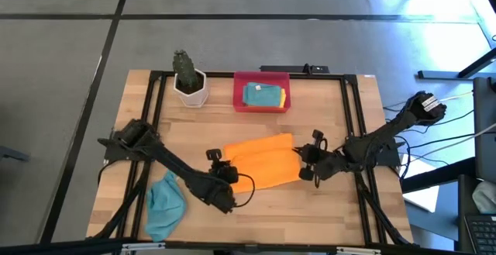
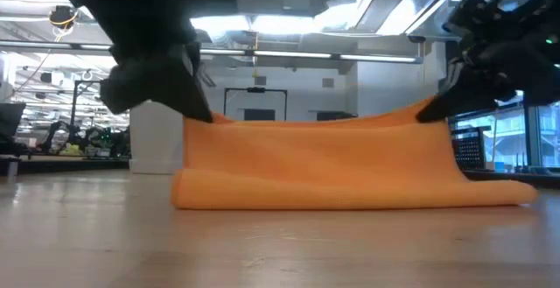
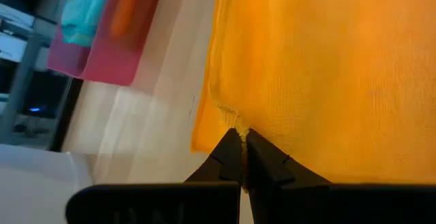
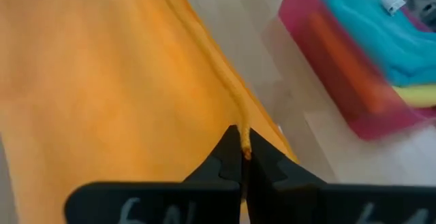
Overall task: Fold microfiber towels
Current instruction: Fold the orange microfiber cloth
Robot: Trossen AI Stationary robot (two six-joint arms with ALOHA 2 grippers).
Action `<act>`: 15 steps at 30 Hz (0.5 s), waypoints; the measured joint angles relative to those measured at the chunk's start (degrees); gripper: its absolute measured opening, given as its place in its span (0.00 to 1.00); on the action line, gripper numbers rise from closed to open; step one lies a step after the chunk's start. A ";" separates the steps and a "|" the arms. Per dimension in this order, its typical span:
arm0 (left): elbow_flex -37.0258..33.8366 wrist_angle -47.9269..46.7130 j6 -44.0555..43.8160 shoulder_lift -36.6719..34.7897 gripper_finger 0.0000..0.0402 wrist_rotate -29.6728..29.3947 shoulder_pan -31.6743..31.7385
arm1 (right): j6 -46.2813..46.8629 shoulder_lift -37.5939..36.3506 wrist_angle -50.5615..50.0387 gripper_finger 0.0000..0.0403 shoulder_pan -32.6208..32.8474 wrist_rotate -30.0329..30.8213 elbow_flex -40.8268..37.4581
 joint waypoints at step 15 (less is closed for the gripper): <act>-14.26 18.60 7.31 -4.20 0.00 4.38 9.42 | -2.96 0.07 1.47 0.00 -13.02 -9.20 0.02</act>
